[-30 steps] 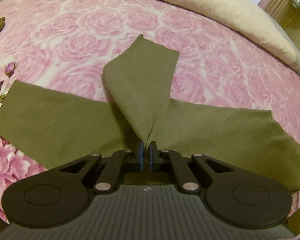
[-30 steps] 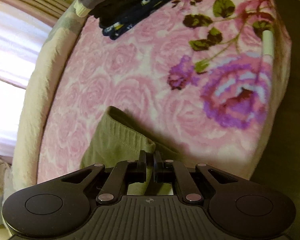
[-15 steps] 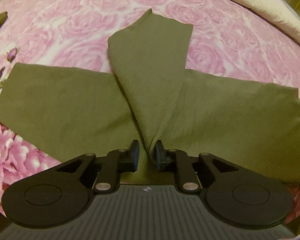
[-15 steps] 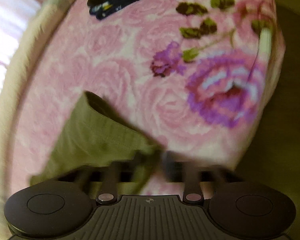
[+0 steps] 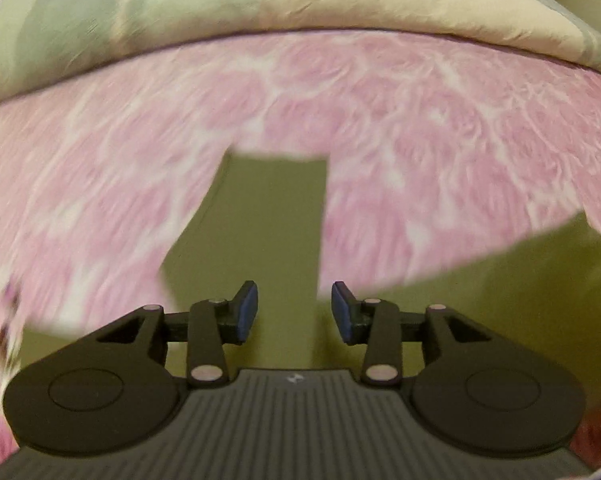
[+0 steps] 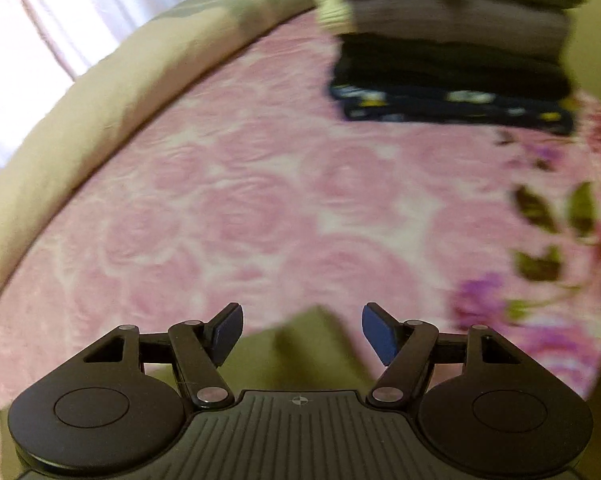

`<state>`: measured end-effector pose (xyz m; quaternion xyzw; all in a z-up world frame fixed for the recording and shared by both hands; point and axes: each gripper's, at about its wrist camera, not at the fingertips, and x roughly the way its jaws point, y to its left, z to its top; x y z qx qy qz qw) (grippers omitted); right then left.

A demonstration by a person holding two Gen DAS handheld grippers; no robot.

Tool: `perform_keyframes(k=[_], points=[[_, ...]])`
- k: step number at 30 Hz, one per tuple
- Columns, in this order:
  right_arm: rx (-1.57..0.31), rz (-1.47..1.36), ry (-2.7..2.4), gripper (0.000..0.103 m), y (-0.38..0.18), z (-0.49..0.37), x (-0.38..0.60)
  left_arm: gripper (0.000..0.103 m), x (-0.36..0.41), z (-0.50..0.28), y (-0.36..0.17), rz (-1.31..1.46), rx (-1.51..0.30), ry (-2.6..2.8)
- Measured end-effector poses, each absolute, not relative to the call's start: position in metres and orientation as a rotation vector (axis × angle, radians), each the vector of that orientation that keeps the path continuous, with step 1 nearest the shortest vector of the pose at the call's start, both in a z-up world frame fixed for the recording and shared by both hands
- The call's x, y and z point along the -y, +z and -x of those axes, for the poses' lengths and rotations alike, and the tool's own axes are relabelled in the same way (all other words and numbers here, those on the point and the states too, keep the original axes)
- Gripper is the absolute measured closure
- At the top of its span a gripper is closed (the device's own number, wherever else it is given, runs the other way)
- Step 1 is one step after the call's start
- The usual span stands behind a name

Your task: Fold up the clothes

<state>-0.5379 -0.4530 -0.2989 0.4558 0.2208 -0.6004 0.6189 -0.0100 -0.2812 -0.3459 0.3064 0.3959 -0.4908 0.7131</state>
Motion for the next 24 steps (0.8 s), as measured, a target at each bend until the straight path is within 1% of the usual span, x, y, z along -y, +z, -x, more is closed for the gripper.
perform_keyframes(k=[4, 7, 8, 9, 11, 14, 17, 19, 21, 24], points=[[-0.524, -1.084, -1.318, 0.034, -0.308, 0.516, 0.462, 0.066, 0.328, -0.004, -0.382, -0.719, -0.873, -1.072], [-0.537, -1.11, -1.271, 0.034, -0.315, 0.499, 0.468, 0.072, 0.339, -0.01, -0.404, -0.746, -0.889, -1.049], [-0.541, -1.118, -1.255, 0.034, -0.317, 0.494, 0.471, 0.09, 0.336, -0.011, -0.403, -0.737, -0.876, -1.054], [-0.544, -1.135, -1.256, 0.034, -0.321, 0.494, 0.47, 0.102, 0.332, -0.012, -0.403, -0.729, -0.863, -1.059], [-0.55, -1.167, -1.262, 0.034, -0.325, 0.492, 0.469, 0.103, 0.322, -0.019, -0.397, -0.675, -0.846, -1.065], [-0.552, -1.204, -1.268, 0.034, -0.327, 0.487, 0.466, 0.103, 0.28, -0.043, -0.357, -0.454, -0.82, -1.055], [-0.552, -1.217, -1.248, 0.034, -0.325, 0.473, 0.461, 0.103, 0.215, -0.079, -0.313, -0.243, -0.808, -0.943], [-0.556, -1.217, -1.223, 0.034, -0.325, 0.459, 0.455, 0.103, 0.164, -0.107, -0.299, -0.131, -0.837, -0.822], [-0.561, -1.22, -1.187, 0.034, -0.328, 0.44, 0.446, 0.102, 0.115, -0.135, -0.3, -0.062, -0.891, -0.681], [-0.565, -1.252, -1.104, 0.034, -0.335, 0.405, 0.429, 0.103, 0.059, -0.165, -0.327, -0.001, -1.012, -0.511]])
